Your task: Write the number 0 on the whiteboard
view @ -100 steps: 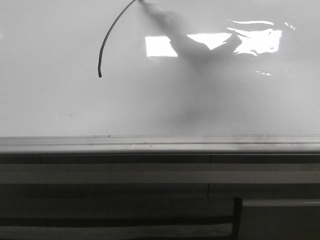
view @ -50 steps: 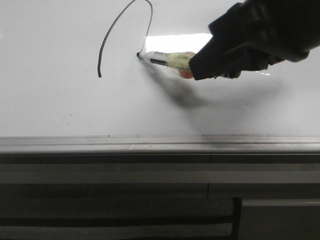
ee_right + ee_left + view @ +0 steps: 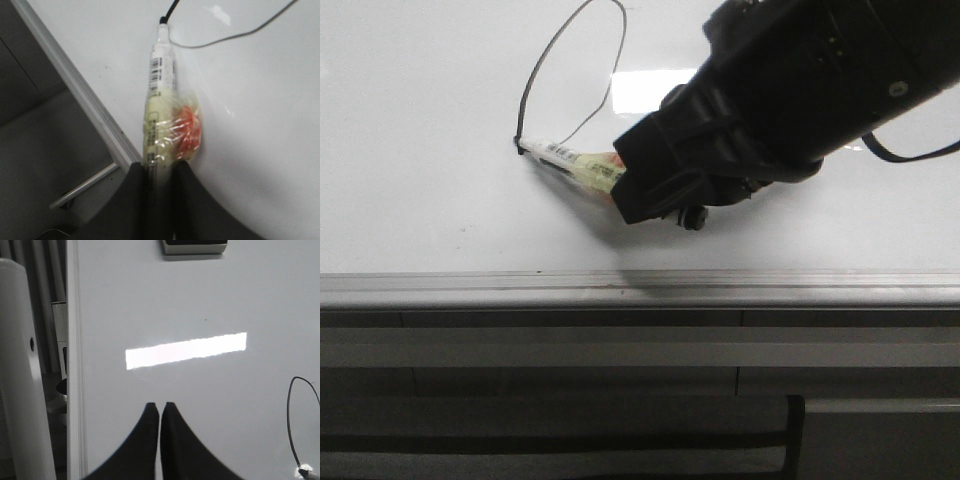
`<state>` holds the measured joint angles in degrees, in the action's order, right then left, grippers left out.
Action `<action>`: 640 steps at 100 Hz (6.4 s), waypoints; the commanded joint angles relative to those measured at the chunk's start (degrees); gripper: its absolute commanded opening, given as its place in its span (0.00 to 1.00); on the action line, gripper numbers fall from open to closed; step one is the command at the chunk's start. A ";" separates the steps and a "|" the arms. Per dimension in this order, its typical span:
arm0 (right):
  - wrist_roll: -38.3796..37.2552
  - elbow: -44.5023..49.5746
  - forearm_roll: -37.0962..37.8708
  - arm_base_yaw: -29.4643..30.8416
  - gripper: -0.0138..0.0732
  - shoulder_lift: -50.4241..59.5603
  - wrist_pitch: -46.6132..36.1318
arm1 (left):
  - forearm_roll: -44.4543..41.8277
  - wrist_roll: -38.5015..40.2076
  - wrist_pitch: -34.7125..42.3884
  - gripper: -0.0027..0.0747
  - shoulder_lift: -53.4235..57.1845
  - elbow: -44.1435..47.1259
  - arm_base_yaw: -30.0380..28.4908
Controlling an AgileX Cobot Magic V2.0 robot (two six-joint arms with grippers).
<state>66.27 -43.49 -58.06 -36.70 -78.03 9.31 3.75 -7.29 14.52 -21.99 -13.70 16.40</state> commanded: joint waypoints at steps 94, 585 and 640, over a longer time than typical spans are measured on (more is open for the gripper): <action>-17.79 -2.91 20.26 0.26 0.08 14.55 32.48 | -41.60 1.08 -9.18 0.49 -11.32 -1.60 39.28; -22.34 -17.23 24.64 -2.99 0.92 20.31 27.29 | 25.14 2.22 6.03 0.01 -45.53 -16.21 20.27; -22.47 -13.00 24.64 -2.99 0.92 20.31 25.74 | 39.61 2.35 33.39 0.01 -46.84 -5.77 33.72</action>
<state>43.92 -55.11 -32.30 -39.82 -58.57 38.92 41.84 -5.35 38.77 -69.70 -19.32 48.08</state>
